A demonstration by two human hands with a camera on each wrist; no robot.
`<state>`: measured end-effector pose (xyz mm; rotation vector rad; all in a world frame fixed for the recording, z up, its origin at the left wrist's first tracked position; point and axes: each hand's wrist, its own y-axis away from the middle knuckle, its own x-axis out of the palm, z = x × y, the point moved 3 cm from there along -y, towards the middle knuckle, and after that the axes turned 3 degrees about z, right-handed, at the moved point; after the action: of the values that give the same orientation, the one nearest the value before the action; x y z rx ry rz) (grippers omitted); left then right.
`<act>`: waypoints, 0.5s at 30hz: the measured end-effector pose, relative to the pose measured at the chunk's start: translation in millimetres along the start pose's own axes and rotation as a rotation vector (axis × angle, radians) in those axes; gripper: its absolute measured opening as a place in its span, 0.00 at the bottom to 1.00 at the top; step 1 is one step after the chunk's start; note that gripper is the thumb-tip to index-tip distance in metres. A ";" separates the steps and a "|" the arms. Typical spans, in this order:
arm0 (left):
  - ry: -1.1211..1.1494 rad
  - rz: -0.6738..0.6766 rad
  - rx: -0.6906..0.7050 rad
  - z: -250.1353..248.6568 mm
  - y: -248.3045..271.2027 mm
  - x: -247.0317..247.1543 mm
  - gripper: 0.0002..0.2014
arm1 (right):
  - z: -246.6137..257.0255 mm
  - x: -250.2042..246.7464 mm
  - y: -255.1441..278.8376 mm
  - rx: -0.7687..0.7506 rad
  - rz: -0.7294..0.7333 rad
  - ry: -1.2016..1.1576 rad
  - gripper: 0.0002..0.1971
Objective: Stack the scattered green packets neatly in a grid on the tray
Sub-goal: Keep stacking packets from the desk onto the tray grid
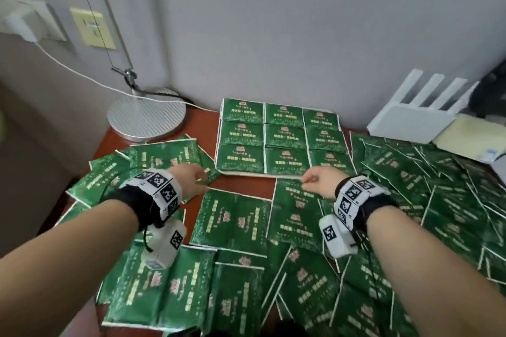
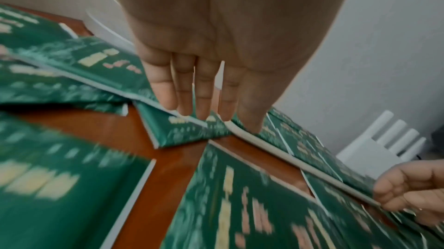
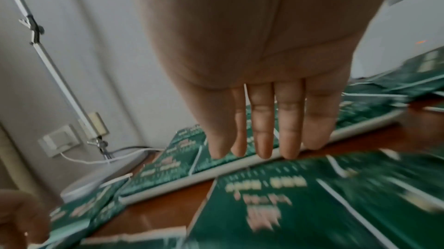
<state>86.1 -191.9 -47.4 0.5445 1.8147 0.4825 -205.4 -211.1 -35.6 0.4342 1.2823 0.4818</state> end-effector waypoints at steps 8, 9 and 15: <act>-0.212 0.127 0.092 -24.5 37.6 80.3 0.39 | -18.1 84.2 46.9 0.146 0.041 -0.022 0.24; -0.248 0.136 0.114 -29.5 39.9 87.8 0.40 | -17.6 89.3 50.0 0.135 0.008 -0.055 0.24; -0.323 0.091 0.089 -53.1 47.9 111.9 0.42 | -24.1 97.9 59.5 0.050 -0.076 -0.109 0.12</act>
<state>11.5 -90.7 -90.2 0.7248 1.5123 0.3533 -213.9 -105.7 -86.0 0.4459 1.2028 0.3575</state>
